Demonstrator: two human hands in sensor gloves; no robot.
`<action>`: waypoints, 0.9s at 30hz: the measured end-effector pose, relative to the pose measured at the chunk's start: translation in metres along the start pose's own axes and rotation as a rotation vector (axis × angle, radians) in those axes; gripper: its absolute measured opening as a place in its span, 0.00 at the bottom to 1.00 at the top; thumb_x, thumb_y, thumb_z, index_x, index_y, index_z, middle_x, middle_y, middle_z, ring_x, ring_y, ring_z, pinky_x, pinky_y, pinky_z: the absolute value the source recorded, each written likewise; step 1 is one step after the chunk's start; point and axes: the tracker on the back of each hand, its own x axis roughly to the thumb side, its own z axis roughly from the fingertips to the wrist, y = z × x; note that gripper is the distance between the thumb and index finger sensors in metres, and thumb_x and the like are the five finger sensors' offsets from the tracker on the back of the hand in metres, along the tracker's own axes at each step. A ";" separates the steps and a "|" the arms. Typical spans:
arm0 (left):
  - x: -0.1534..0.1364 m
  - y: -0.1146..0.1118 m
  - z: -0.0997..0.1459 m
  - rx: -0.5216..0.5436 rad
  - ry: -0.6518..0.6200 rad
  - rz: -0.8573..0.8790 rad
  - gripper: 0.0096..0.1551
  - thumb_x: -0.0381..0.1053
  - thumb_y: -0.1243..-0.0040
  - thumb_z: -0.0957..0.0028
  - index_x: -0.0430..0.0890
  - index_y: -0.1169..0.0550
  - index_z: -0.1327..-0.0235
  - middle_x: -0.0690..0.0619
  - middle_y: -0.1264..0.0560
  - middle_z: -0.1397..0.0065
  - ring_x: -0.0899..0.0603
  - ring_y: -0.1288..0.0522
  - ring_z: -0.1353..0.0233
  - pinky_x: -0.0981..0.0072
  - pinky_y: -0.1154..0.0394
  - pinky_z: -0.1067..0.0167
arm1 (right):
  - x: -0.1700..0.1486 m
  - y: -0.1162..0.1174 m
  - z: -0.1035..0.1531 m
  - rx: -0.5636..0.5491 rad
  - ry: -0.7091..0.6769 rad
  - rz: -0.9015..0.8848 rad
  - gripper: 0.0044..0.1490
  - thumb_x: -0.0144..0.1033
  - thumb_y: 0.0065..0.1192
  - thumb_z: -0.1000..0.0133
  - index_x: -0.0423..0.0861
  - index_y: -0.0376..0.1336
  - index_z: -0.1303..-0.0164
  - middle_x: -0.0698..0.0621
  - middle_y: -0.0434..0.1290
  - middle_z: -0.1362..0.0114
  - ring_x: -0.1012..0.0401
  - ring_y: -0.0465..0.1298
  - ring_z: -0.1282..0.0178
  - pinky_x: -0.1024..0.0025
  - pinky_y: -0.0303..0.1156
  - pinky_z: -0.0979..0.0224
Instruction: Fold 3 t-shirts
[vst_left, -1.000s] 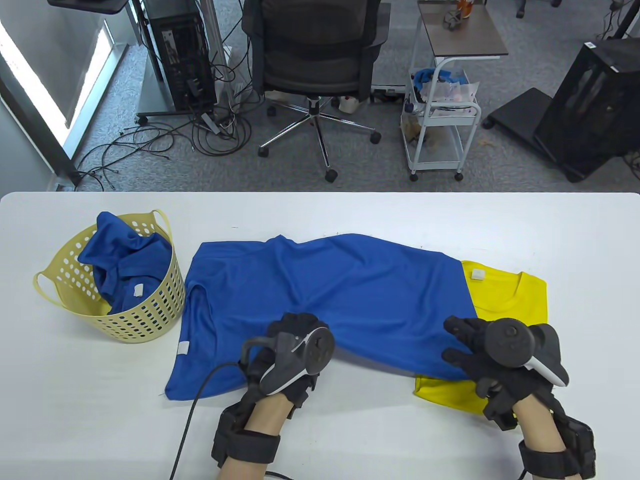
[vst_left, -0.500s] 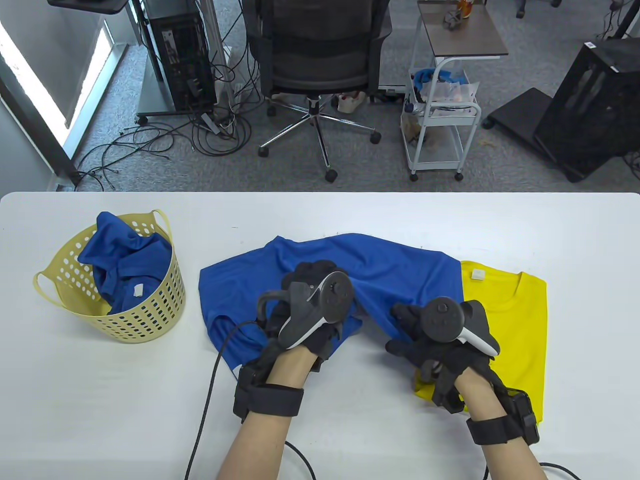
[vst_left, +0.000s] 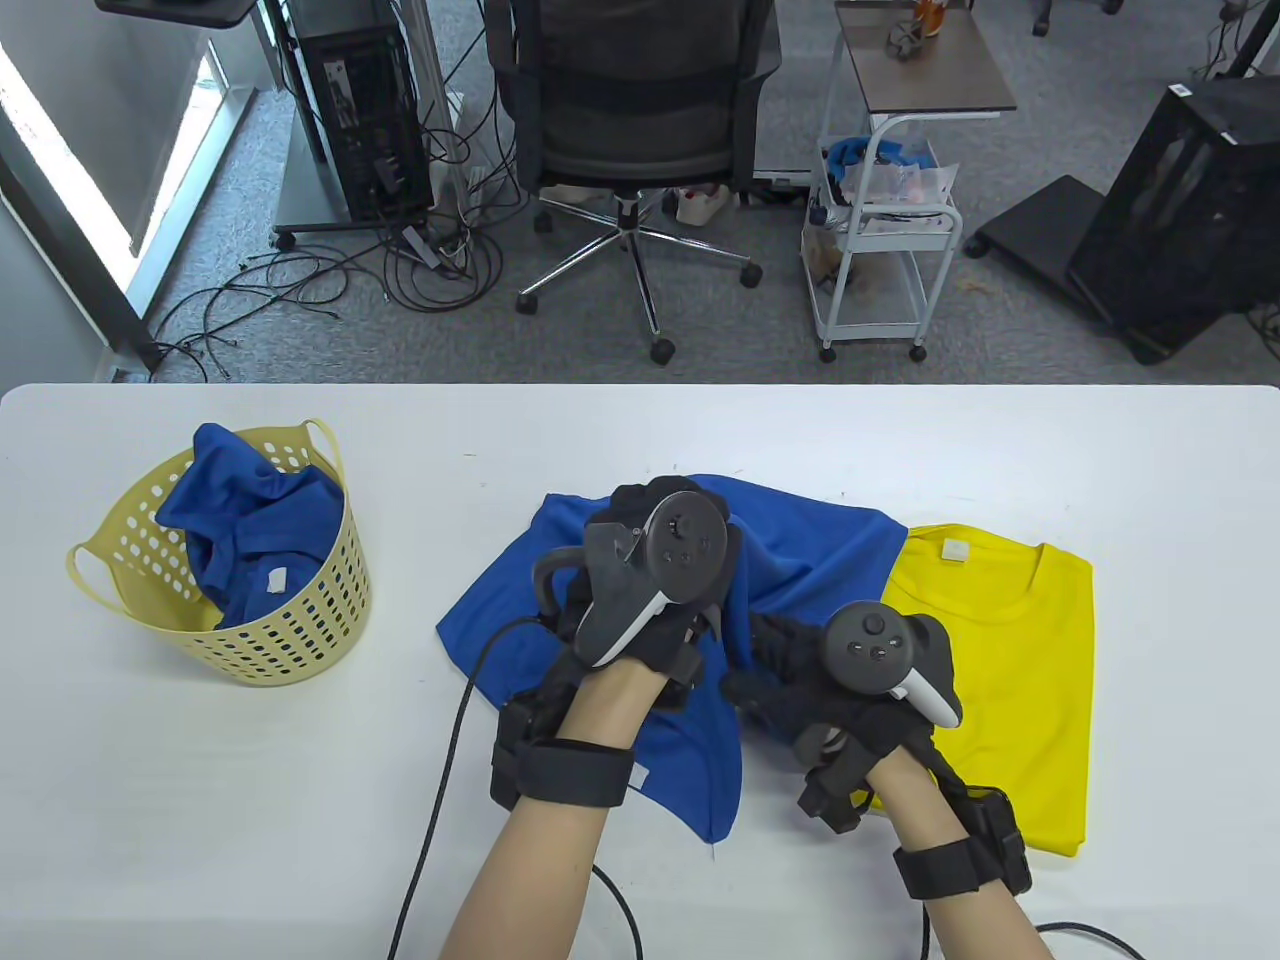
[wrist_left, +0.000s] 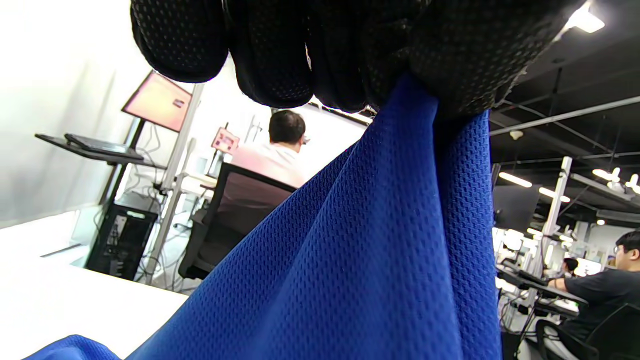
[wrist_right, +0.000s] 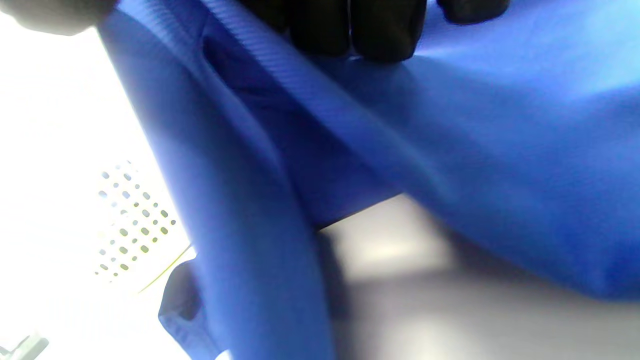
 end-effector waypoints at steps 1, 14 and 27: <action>-0.001 0.000 0.000 0.005 0.006 -0.007 0.20 0.62 0.36 0.55 0.59 0.18 0.53 0.57 0.24 0.40 0.46 0.27 0.38 0.50 0.27 0.36 | 0.004 0.004 0.002 -0.007 0.007 0.005 0.58 0.66 0.60 0.57 0.44 0.49 0.24 0.40 0.53 0.19 0.37 0.57 0.21 0.30 0.50 0.24; -0.025 0.017 0.013 0.045 0.033 0.004 0.20 0.63 0.37 0.55 0.58 0.18 0.53 0.56 0.24 0.41 0.46 0.26 0.39 0.50 0.27 0.37 | 0.009 0.036 -0.011 -0.280 0.329 0.343 0.51 0.53 0.68 0.54 0.44 0.50 0.26 0.41 0.58 0.23 0.40 0.63 0.26 0.30 0.51 0.25; -0.106 0.043 0.031 0.075 0.172 -0.004 0.20 0.62 0.38 0.54 0.56 0.18 0.53 0.54 0.24 0.41 0.45 0.26 0.39 0.49 0.28 0.37 | -0.012 0.030 -0.017 -0.270 0.415 0.435 0.27 0.45 0.71 0.54 0.52 0.69 0.44 0.52 0.78 0.43 0.50 0.79 0.41 0.34 0.58 0.26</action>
